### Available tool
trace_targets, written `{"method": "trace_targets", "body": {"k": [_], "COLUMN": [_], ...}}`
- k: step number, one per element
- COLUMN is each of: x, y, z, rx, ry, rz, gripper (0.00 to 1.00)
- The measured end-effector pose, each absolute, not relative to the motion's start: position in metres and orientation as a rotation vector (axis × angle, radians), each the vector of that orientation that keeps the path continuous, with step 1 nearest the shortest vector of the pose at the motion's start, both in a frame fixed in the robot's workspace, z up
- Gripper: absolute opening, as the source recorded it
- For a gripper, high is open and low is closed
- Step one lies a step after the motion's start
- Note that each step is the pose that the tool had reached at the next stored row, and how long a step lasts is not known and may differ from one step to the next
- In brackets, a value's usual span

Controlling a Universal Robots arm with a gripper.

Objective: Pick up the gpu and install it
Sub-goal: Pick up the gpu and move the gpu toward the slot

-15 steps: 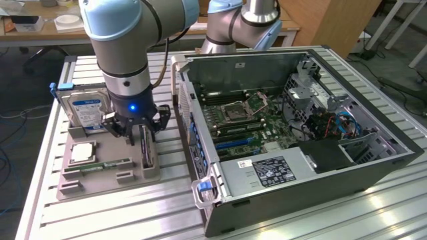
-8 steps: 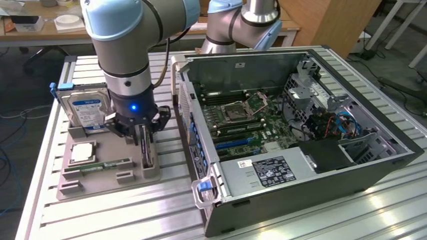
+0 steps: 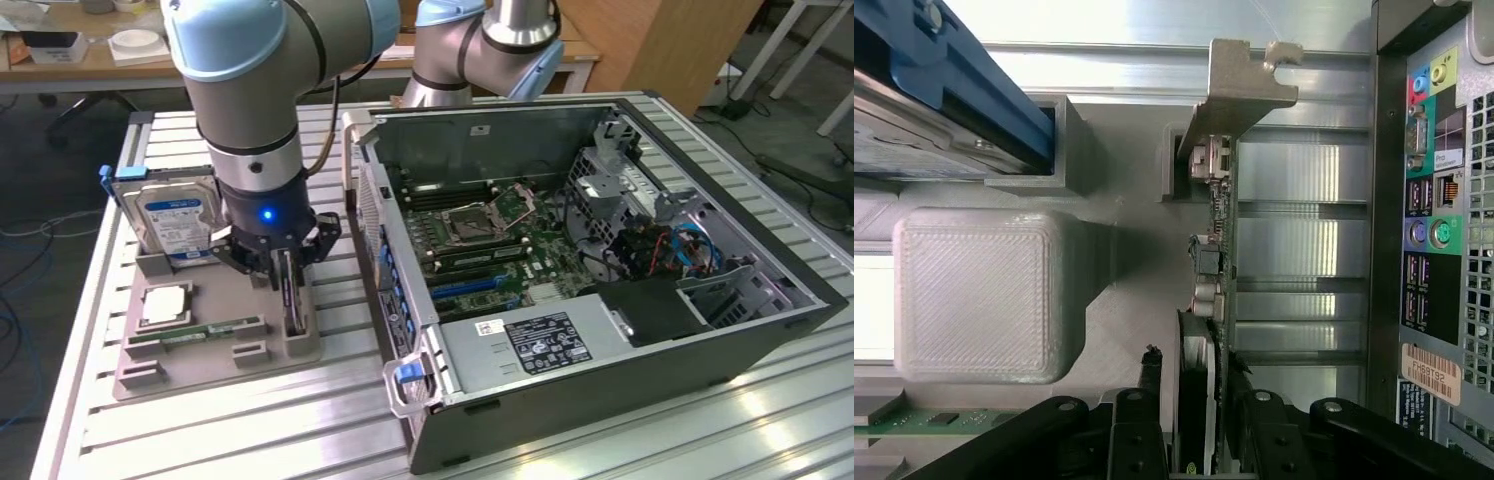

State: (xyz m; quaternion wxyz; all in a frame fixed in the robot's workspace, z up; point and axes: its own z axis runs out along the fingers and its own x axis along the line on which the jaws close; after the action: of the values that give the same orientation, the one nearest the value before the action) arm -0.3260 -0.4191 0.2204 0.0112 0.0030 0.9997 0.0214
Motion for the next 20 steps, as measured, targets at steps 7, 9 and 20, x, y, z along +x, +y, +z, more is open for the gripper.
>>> {"method": "trace_targets", "body": {"k": [7, 9, 20], "x": [-0.3260, -0.3260, -0.3260], "y": [-0.4191, -0.4191, -0.4191], "z": [0.2204, 0.2204, 0.2205], "rx": [0.009, 0.009, 0.009], "ry": [3.118, 3.118, 3.118], "rz": [0.067, 0.067, 0.067], "gripper": [0.36, 0.36, 0.28]}}
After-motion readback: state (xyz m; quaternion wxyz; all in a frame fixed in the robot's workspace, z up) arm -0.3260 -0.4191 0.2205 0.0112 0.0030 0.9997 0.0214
